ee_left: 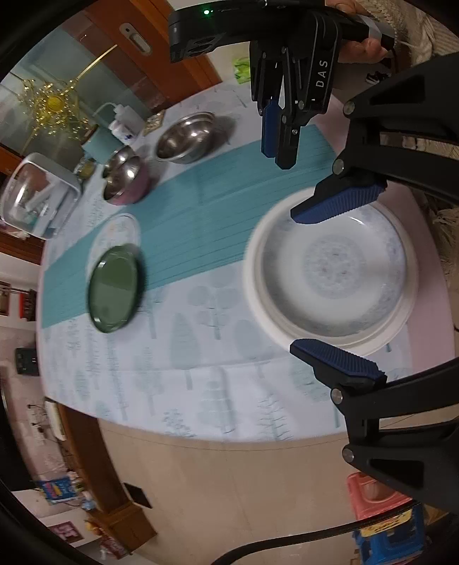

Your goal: Organize plates and bowls

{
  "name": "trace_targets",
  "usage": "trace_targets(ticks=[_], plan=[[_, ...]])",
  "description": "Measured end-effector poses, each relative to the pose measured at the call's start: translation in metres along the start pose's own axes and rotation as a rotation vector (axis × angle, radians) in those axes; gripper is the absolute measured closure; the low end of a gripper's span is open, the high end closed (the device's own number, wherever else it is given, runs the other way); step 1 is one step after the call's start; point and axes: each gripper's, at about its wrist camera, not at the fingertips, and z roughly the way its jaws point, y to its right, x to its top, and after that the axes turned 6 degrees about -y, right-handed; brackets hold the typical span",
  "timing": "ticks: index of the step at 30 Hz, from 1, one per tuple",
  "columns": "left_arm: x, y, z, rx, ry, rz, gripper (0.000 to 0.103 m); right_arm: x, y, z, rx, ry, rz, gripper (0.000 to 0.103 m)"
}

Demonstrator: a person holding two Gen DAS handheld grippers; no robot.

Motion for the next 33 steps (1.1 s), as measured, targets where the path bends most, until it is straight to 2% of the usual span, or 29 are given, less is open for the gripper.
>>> trace_targets(ticks=[17,21,23,27,33], plan=[[0.081,0.017,-0.051,0.133,0.136,0.111,0.034,0.054,0.017,-0.091,-0.029,0.210,-0.032,0.076],[0.104,0.020,-0.062,0.169,0.179,0.122,0.028,0.068,0.026,-0.107,-0.040,0.249,-0.024,0.063],[0.121,0.020,-0.065,0.188,0.202,0.125,0.027,0.078,0.032,-0.113,-0.045,0.271,-0.015,0.061],[0.156,0.014,-0.061,0.205,0.217,0.101,0.025,0.104,0.047,-0.117,-0.047,0.299,0.010,0.061],[0.226,-0.007,-0.015,0.186,0.180,0.053,0.025,0.162,0.078,-0.103,-0.059,0.316,0.071,0.061]])
